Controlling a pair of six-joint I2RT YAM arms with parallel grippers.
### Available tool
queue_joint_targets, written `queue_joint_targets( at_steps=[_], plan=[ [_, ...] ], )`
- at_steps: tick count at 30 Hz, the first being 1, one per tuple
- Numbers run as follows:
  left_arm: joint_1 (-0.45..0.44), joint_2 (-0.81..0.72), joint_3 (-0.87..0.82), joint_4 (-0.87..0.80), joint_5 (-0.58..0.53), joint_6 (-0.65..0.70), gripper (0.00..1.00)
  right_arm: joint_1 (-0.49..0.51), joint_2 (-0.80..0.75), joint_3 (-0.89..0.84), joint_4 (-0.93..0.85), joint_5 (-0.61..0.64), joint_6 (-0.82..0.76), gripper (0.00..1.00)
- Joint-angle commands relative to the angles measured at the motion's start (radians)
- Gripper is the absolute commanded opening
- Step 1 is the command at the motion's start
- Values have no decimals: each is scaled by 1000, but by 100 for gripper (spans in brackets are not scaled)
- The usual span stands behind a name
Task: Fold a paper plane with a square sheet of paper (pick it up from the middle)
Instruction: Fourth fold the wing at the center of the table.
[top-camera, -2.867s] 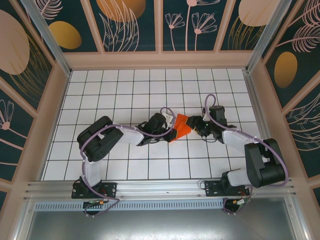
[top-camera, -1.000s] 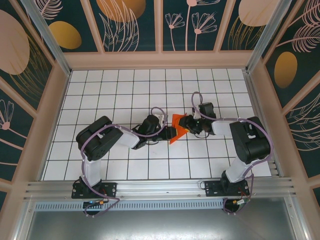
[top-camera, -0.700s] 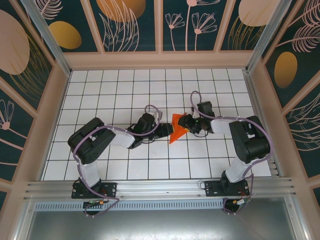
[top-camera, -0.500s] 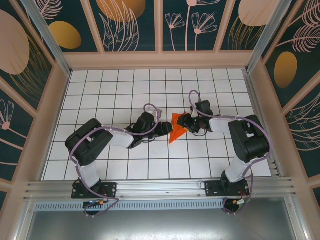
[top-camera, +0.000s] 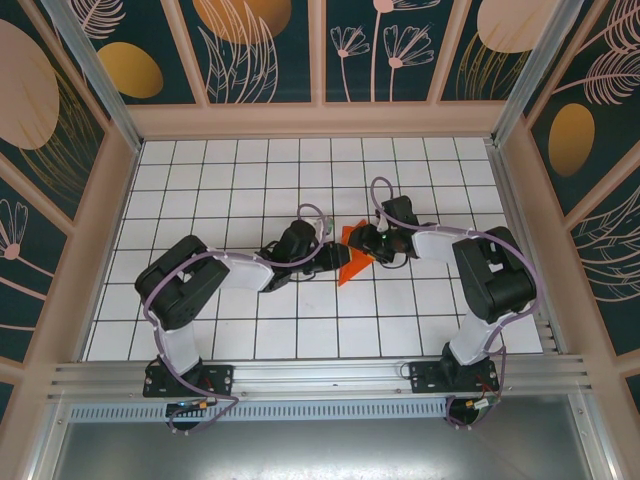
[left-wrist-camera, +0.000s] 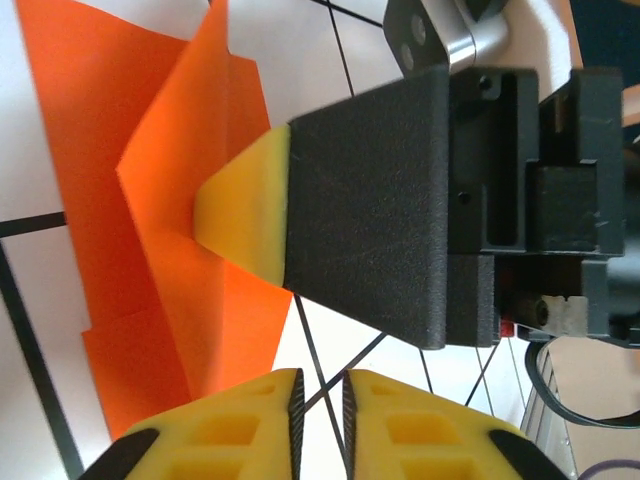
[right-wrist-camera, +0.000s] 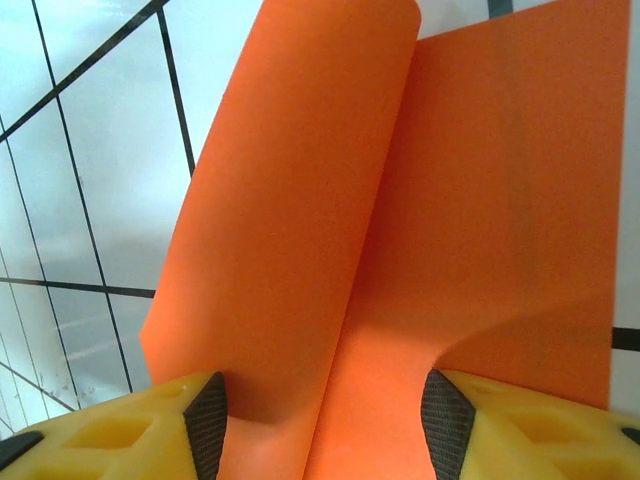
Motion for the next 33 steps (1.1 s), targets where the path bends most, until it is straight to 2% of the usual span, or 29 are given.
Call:
queue_joint_targets(
  at_steps=[1,12,25,33],
  plan=[
    [-3,40,34,-25,22,18,16,7,112,-40,-111,145,-3,60],
    [-2,72,66,-127,-50,36,8,7,125,-38,-117,141,-3,59],
    [-2,98,85,-159,-63,38,8,6,128,-41,-115,130,-14,55],
    [-3,101,97,-180,-69,47,8,6,146,-35,-118,130,-21,47]
  ],
)
